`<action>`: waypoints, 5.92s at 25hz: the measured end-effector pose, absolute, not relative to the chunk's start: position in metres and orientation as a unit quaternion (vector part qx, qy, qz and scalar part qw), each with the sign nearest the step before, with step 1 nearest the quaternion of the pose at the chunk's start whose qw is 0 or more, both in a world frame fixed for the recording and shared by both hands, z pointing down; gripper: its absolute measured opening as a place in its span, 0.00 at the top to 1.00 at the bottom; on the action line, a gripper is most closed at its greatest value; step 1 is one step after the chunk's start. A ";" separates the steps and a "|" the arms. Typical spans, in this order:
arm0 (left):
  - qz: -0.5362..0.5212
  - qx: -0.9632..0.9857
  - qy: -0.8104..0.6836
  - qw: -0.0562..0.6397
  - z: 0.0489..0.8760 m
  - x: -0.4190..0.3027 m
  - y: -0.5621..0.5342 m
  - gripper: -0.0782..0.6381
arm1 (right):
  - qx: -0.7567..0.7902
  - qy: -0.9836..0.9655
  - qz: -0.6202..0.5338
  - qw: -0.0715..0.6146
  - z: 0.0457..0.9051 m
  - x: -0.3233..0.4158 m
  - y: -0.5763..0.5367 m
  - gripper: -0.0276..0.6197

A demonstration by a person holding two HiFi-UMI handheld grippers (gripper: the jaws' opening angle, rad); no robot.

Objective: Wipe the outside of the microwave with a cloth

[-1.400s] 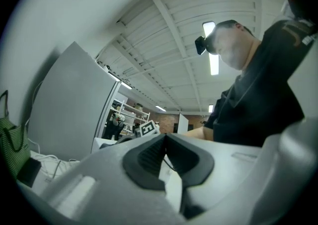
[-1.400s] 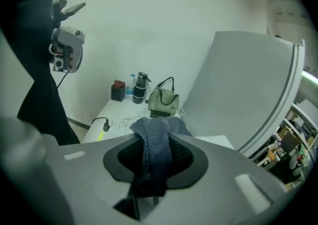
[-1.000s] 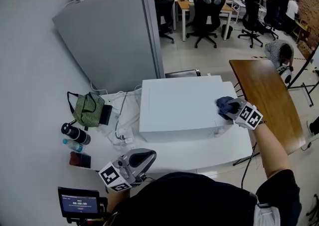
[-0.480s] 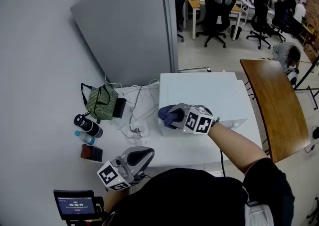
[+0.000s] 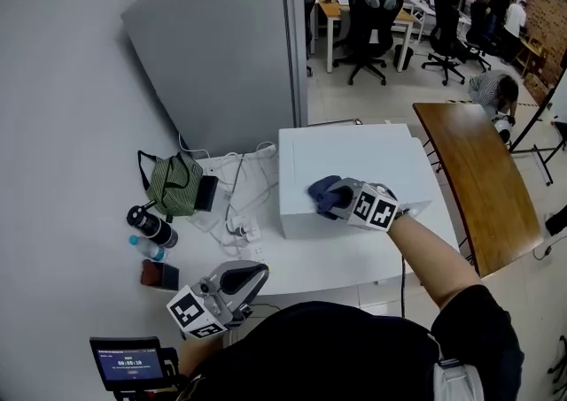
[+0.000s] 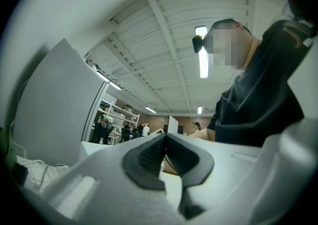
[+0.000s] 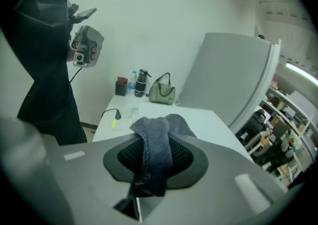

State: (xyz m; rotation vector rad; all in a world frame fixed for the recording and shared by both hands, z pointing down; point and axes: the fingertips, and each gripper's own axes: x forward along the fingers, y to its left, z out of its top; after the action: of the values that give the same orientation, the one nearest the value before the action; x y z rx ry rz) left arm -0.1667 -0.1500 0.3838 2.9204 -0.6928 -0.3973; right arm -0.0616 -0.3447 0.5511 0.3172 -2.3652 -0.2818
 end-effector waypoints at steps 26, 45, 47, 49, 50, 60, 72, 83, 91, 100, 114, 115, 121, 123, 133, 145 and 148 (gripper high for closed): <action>-0.118 0.953 -0.266 0.081 0.398 -0.181 -0.080 0.88 | 0.230 -0.878 0.419 -0.038 0.587 -0.138 -0.296 0.81; -0.128 0.963 -0.214 0.100 0.407 -0.055 -0.103 0.88 | 0.490 -0.751 0.410 -0.167 0.587 0.271 -0.331 0.81; -0.127 0.964 -0.211 0.103 0.407 -0.035 -0.103 0.88 | 0.502 -0.742 0.408 -0.178 0.584 0.303 -0.331 0.81; -0.125 0.964 -0.211 0.103 0.406 -0.026 -0.102 0.88 | 0.509 -0.735 0.405 -0.191 0.579 0.320 -0.331 0.81; -0.124 0.964 -0.214 0.103 0.406 -0.026 -0.100 0.88 | 0.506 -0.744 0.396 -0.186 0.574 0.317 -0.330 0.81; -0.135 0.948 -0.265 0.113 0.416 -0.148 -0.069 0.88 | 0.280 -0.839 0.463 -0.060 0.637 -0.051 -0.294 0.81; -0.091 0.945 -0.290 0.123 0.453 -0.199 -0.058 0.88 | 0.341 -0.809 0.470 -0.094 0.654 -0.039 -0.326 0.81; -0.105 0.959 -0.230 0.131 0.427 -0.033 -0.083 0.88 | 0.443 -0.742 0.470 -0.181 0.652 0.201 -0.324 0.81; -0.120 0.946 -0.271 0.131 0.424 -0.090 -0.067 0.89 | 0.216 -0.934 -0.085 0.271 0.631 -0.054 -0.262 0.81; -0.092 0.930 -0.322 0.150 0.463 -0.226 -0.045 0.88 | 0.039 -0.646 -0.578 0.497 0.712 -0.204 -0.278 0.81; -0.081 0.963 -0.210 0.146 0.431 -0.025 -0.071 0.88 | 0.128 -0.561 -0.517 0.634 0.717 0.174 -0.297 0.81; -0.077 0.965 -0.202 0.147 0.429 -0.008 -0.070 0.88 | 0.142 -0.573 -0.509 0.627 0.715 0.184 -0.297 0.81; -0.066 0.966 -0.198 0.153 0.425 0.021 -0.067 0.88 | 0.244 -0.627 -0.422 0.607 0.697 0.229 -0.300 0.81; -0.068 0.964 -0.207 0.152 0.428 0.007 -0.066 0.88 | 0.290 -0.643 -0.352 0.615 0.703 0.263 -0.302 0.81; -0.096 0.951 -0.246 0.159 0.448 -0.157 -0.046 0.88 | 0.346 -0.878 0.278 0.182 0.750 -0.025 -0.269 0.81; -0.070 0.930 -0.310 0.184 0.476 -0.220 -0.033 0.88 | 0.407 -0.783 0.471 0.007 0.772 -0.070 -0.325 0.81; -0.075 0.937 -0.291 0.177 0.463 -0.168 -0.048 0.88 | 0.457 -0.759 0.465 0.001 0.778 0.042 -0.327 0.81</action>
State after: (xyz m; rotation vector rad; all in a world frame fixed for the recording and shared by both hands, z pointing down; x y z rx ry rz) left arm -0.1676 -0.0482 0.4626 2.6530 -0.8234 -0.2109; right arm 0.0423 -0.3267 0.7785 1.4331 -2.3816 1.4579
